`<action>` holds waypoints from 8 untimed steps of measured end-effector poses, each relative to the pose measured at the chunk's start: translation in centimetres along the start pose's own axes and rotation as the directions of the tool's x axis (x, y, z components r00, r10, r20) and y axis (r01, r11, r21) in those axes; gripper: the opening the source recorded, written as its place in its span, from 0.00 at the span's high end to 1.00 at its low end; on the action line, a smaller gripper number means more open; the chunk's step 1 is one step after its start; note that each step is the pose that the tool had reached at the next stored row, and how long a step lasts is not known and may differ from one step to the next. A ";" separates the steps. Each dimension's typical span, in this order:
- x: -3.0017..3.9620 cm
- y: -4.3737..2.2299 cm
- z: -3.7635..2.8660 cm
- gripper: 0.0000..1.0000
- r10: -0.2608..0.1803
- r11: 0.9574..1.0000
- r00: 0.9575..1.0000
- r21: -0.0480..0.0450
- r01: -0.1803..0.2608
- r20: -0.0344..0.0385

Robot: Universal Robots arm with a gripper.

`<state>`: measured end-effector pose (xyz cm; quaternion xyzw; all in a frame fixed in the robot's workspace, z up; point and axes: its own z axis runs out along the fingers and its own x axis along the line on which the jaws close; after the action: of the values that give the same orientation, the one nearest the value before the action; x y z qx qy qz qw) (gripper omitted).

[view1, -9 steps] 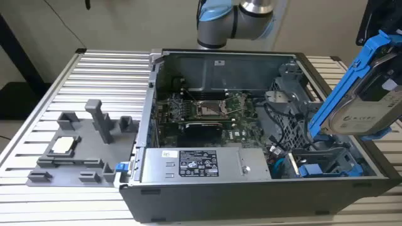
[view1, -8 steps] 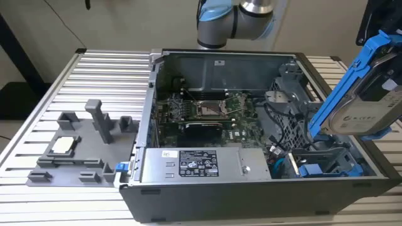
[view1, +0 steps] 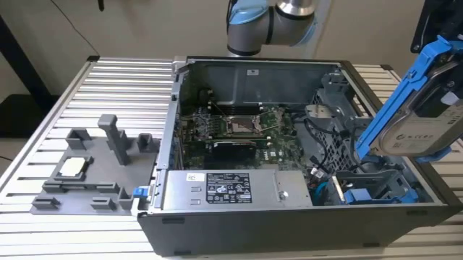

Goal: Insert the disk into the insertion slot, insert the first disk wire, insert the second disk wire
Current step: 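Insert the disk into the insertion slot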

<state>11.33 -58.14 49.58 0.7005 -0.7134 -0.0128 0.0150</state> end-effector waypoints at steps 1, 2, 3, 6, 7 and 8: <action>0.03 0.00 0.00 0.67 0.000 1.000 1.000 0.000 0.000 0.000; 0.05 0.00 0.00 0.67 0.000 1.000 1.000 0.000 0.000 0.000; 0.07 0.00 0.00 0.67 0.000 1.000 1.000 0.000 0.000 0.000; 0.13 -0.01 0.00 0.67 0.000 1.000 1.000 0.000 0.000 0.000; 0.15 -0.01 0.00 0.67 0.000 1.000 1.000 0.000 0.000 0.000; 0.17 -0.01 0.00 0.67 0.000 1.000 1.000 0.000 0.000 0.000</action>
<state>11.33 -58.30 49.58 0.7005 -0.7134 -0.0128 0.0150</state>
